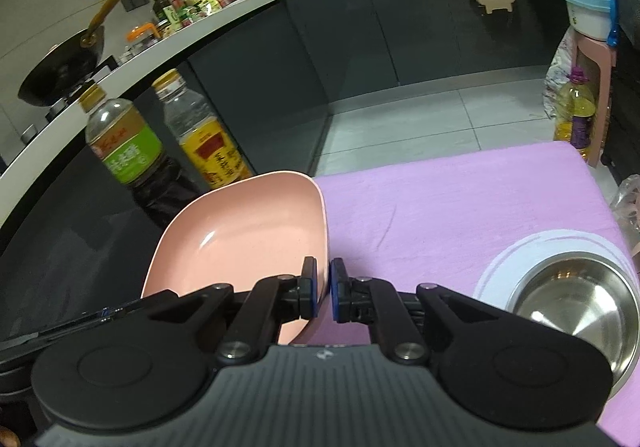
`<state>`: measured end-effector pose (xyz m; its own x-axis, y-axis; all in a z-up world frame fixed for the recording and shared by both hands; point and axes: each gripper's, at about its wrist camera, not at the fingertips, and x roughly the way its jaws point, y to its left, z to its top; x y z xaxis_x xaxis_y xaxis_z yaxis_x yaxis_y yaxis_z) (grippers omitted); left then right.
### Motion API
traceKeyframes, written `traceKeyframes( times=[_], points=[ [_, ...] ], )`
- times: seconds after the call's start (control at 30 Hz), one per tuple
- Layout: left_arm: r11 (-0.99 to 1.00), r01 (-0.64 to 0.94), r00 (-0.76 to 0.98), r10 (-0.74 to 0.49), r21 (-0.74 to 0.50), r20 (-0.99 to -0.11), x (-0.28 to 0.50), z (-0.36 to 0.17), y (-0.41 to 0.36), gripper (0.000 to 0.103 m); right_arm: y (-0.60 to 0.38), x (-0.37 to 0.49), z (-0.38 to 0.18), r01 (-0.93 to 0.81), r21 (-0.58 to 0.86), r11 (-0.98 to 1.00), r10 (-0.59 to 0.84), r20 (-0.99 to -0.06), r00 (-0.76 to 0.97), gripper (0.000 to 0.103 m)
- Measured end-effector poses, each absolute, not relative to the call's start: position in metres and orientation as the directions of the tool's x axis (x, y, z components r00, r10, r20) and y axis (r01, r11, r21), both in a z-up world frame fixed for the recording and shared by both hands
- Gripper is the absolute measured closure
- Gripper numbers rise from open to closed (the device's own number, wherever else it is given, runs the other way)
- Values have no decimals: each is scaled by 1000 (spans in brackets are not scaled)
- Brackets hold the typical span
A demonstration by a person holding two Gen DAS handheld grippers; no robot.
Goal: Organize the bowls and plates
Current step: 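Close both grippers on the pink dish's rim and lift it, then lower the pink dish onto the green plate and open both grippers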
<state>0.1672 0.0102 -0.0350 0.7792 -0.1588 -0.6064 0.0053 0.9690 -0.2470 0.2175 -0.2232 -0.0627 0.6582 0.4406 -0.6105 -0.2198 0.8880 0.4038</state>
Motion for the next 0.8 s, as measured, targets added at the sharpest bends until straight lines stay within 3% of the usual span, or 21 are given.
traceKeyframes(
  times=[0.8],
  points=[
    [960,-126,756,-71,-251,-651,104,-45,65,89,-163,183,-60,-390,390,834,551,-621,558,96]
  ],
)
